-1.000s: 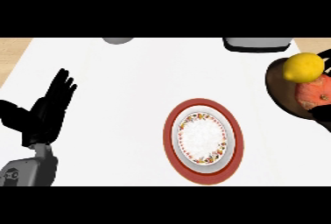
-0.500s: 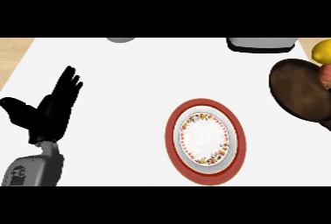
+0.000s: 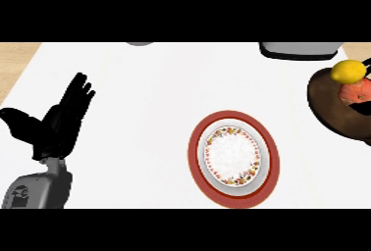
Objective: Pick the squash from the plate and place it in the pan
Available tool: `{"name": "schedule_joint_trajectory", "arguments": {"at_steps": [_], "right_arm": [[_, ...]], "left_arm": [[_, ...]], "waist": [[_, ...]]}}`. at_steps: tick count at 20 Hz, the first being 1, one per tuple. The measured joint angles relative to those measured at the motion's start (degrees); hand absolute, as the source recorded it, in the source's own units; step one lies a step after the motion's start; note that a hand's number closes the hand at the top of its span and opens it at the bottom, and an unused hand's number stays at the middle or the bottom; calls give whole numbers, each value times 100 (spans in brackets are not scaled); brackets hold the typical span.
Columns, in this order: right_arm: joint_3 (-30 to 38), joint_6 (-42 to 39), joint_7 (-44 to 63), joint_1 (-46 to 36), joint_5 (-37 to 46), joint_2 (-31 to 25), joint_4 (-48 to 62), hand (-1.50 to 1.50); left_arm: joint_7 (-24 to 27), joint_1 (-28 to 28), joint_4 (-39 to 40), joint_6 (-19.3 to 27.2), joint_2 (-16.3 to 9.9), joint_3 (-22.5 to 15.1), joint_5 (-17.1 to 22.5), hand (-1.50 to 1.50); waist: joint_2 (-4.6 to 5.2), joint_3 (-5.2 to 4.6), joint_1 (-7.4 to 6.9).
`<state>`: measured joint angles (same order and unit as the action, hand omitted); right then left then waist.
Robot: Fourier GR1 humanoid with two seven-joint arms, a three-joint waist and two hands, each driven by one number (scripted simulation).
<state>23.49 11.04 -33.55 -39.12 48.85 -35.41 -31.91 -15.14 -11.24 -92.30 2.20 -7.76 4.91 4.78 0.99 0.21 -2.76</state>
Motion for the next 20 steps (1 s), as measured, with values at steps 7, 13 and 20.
{"name": "schedule_joint_trajectory", "arguments": {"at_steps": [7,13,20], "right_arm": [[96,279,209,-343,196,-133,1342,-150],[197,-67,180,-460,151,-214,2001,-150],[915,-676,-626,-450,-608,-470,2226,-150]], "left_arm": [[134,-74,162,-75,-7,29,34,0],[208,-144,269,-65,5,30,1,0],[240,-143,324,3,65,22,-39,0]], "waist": [[49,7,-80],[69,14,-94],[53,23,-18]]}}
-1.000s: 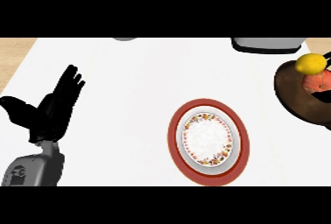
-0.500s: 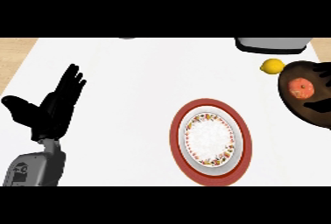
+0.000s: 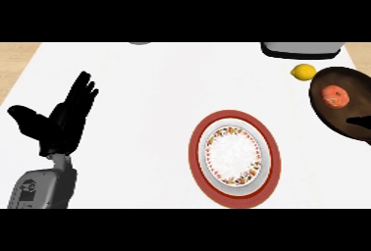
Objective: Pick the squash from the plate and place it in the pan
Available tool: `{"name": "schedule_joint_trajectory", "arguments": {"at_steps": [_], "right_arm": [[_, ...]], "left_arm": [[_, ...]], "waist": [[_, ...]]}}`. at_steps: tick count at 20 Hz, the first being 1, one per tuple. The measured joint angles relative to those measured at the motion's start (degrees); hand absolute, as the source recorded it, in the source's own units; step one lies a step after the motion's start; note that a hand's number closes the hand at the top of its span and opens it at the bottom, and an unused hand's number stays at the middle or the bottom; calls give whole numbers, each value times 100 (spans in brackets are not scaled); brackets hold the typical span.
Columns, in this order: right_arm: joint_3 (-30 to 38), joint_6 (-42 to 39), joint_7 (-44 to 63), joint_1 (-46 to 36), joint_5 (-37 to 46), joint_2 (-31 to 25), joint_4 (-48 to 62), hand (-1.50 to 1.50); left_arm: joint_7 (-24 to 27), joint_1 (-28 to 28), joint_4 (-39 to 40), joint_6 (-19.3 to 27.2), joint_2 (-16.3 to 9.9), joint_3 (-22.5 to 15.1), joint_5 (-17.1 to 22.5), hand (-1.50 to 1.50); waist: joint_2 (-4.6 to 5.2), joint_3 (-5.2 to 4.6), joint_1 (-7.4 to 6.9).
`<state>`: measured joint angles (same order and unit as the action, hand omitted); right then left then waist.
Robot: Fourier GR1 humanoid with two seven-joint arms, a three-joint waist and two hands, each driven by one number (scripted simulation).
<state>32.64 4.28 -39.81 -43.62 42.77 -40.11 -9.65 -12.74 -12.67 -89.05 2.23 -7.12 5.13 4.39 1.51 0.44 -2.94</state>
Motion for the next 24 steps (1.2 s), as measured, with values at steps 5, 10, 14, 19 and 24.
{"name": "schedule_joint_trajectory", "arguments": {"at_steps": [5,10,14,19,24], "right_arm": [[644,-916,-296,105,-680,-402,228,-150],[1095,-2117,-579,427,-1167,-1008,404,-150],[1294,-2797,-553,737,-1411,-1376,471,-150],[1350,-3103,-544,1098,-1538,-1547,352,-150],[1367,-3111,-615,1411,-1637,-1564,174,-150]], "left_arm": [[-32,5,-4,-40,-84,105,72,0],[-111,26,-94,-20,-90,124,97,0],[-198,80,-196,-36,-132,159,137,0],[-122,169,-213,-19,-87,129,104,0],[-162,137,-211,-30,-128,184,143,0]], "waist": [[-8,5,50],[-27,9,111],[-44,17,146],[-46,23,175],[-53,27,177]]}}
